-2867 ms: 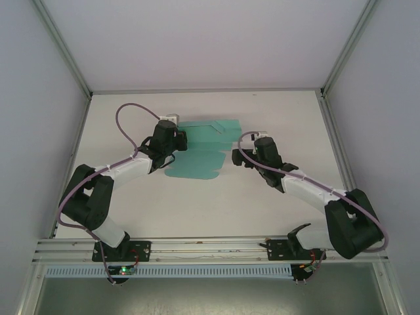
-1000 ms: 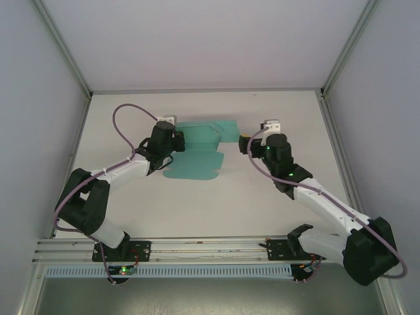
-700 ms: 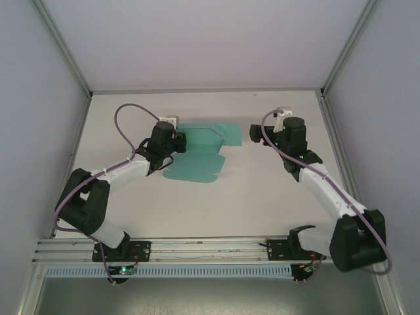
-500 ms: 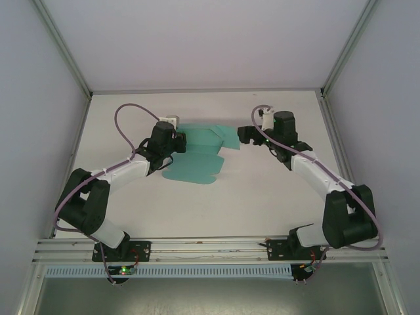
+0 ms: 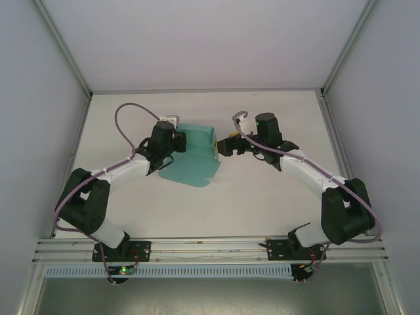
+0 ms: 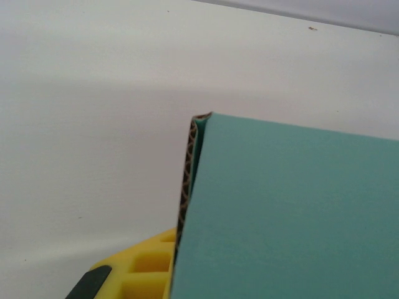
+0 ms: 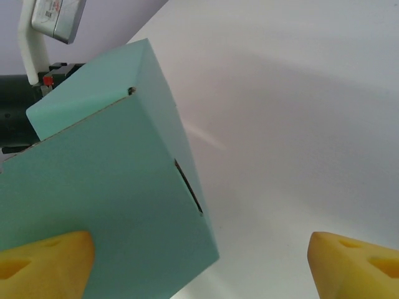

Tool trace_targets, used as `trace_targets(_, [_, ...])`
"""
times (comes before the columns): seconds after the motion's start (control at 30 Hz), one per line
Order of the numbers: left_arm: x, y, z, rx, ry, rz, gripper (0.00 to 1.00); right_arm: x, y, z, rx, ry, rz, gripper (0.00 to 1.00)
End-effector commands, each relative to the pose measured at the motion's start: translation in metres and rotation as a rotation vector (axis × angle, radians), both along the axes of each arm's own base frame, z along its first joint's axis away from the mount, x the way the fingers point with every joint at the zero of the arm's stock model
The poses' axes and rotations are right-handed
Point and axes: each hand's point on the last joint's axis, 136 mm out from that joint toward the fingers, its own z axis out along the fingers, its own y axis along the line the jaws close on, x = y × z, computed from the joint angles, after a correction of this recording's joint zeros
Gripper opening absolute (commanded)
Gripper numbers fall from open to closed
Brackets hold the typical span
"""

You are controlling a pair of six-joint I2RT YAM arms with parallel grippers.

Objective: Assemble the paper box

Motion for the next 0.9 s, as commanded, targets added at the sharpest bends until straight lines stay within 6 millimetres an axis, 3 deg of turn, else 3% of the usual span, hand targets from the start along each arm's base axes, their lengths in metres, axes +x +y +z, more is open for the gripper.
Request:
trace_targets(0.0, [0.008,0.000,0.008,0.012,-0.023,0.020,0.00,-0.007,0.022,0.003,0.018,-0.003,0.105,0.84])
trace_targets(0.13, [0.008,0.006,0.004,0.040,-0.016,0.049,0.00,-0.010,0.032,0.000,-0.003,0.003,0.142,0.76])
trace_targets(0.37, [0.011,0.020,-0.002,0.096,0.010,0.121,0.00,-0.029,0.034,-0.001,-0.022,0.008,0.166,0.77])
trace_targets(0.5, [0.010,0.010,0.002,0.069,-0.006,0.063,0.00,-0.036,0.036,-0.004,-0.046,-0.025,0.180,0.78])
trace_targets(0.73, [0.006,0.000,0.010,0.031,-0.021,0.011,0.00,-0.001,0.041,-0.010,-0.173,-0.097,0.056,0.74])
trace_targets(0.83, [0.006,0.006,0.010,0.050,-0.017,0.039,0.00,0.011,0.041,-0.011,-0.218,-0.113,-0.010,0.58])
trace_targets(0.87, [0.006,0.009,0.010,0.060,-0.015,0.048,0.00,0.013,0.038,-0.011,-0.237,-0.120,-0.041,0.58])
